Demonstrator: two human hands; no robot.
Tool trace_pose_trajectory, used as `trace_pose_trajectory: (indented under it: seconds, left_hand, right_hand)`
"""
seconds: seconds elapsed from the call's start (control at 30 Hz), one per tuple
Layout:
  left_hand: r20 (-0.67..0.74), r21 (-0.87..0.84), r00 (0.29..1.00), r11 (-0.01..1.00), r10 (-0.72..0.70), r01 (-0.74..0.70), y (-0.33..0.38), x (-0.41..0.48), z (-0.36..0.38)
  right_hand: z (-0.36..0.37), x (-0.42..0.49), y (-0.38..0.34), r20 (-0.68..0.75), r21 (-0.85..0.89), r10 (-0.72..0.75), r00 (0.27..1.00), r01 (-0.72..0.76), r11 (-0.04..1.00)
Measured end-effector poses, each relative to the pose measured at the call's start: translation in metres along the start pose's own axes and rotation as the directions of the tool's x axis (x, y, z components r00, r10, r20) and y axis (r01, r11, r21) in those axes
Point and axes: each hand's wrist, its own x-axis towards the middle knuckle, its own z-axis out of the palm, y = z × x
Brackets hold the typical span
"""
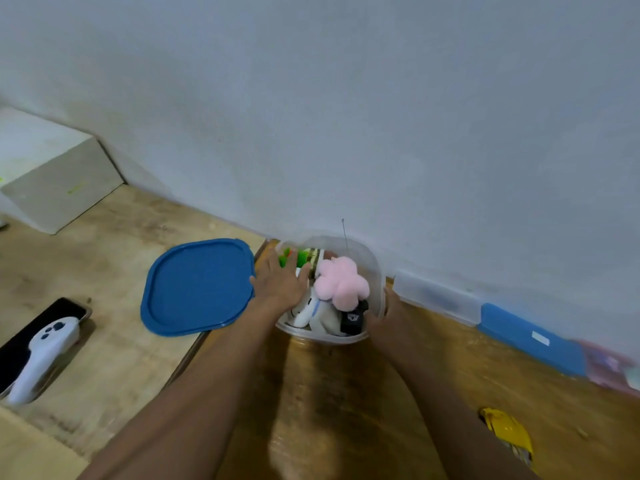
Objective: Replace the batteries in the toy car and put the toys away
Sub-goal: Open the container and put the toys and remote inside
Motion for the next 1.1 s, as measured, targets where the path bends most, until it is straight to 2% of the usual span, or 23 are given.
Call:
trace_pose_trajectory:
  seconds: [0.07, 0.17, 0.27, 0.37, 0.43, 0.53, 0.6, 0.7, 0.8, 0.9, 0.97, 1.03, 1.1]
  left_hand:
    - [0.023, -0.032, 0.999, 0.999, 0.032, -0.032, -0.006, 0.007, -0.002]
    - [-0.094, -0.166, 0.986, 0.975, 0.135, -0.149, -0.018, 0.013, 0.001]
    - [-0.293, -0.360, 0.956, 0.923, 0.031, -0.140, -0.015, 0.002, 0.003]
    - [-0.360, -0.416, 0.933, 0.899, -0.022, -0.140, -0.013, -0.003, 0.005]
    - [-0.334, -0.443, 0.940, 0.892, -0.071, -0.090, -0.016, -0.002, 0.006]
    - [-0.294, -0.448, 0.950, 0.893, -0.104, -0.041, -0.020, -0.001, 0.011]
    - [-0.318, -0.460, 0.944, 0.885, -0.092, -0.068, -0.020, 0.000, 0.013]
    - [-0.338, -0.464, 0.937, 0.882, -0.084, -0.088, -0.021, 0.002, 0.013]
    - [-0.345, -0.448, 0.935, 0.890, -0.082, -0.087, -0.024, 0.005, 0.016]
    - [-0.335, -0.466, 0.941, 0.876, -0.046, -0.123, -0.027, 0.005, 0.016]
    - [-0.374, -0.480, 0.926, 0.863, -0.040, -0.157, -0.034, 0.002, 0.009]
    - [-0.470, -0.428, 0.863, 0.903, -0.183, -0.042, -0.054, 0.001, -0.001]
    - [-0.458, -0.423, 0.774, 0.873, -0.437, 0.243, -0.085, 0.001, -0.012]
  right_hand:
    - [0.004, 0.001, 0.000, -0.015, 0.006, 0.031, 0.999, -0.031, 1.000]
    - [0.005, 0.000, 0.001, -0.068, -0.151, -0.013, 0.998, 0.003, 0.989]
    - [0.002, 0.003, -0.009, -0.161, -0.262, -0.135, 0.978, 0.089, 0.961]
    - [0.000, 0.023, -0.032, -0.191, -0.399, -0.316, 0.929, 0.221, 0.890]
    - [0.001, 0.046, -0.051, -0.122, -0.385, -0.357, 0.926, 0.287, 0.877]
    - [0.008, 0.083, -0.080, 0.079, -0.281, -0.242, 0.967, 0.254, 0.925]
    - [0.016, 0.102, -0.095, 0.145, -0.349, -0.178, 0.973, 0.219, 0.911]
    - [0.033, 0.112, -0.099, 0.127, -0.377, -0.203, 0.971, 0.236, 0.895]
    - [0.049, 0.099, -0.090, -0.015, -0.413, -0.410, 0.912, 0.367, 0.833]
    - [0.052, 0.092, -0.083, 0.130, -0.500, -0.372, 0.919, 0.385, 0.776]
    - [0.046, 0.095, -0.078, 0.170, -0.552, -0.372, 0.913, 0.401, 0.731]
    - [0.035, 0.090, -0.077, 0.097, -0.537, -0.416, 0.904, 0.399, 0.743]
    - [0.023, 0.075, -0.076, -0.058, -0.435, -0.391, 0.918, 0.329, 0.838]
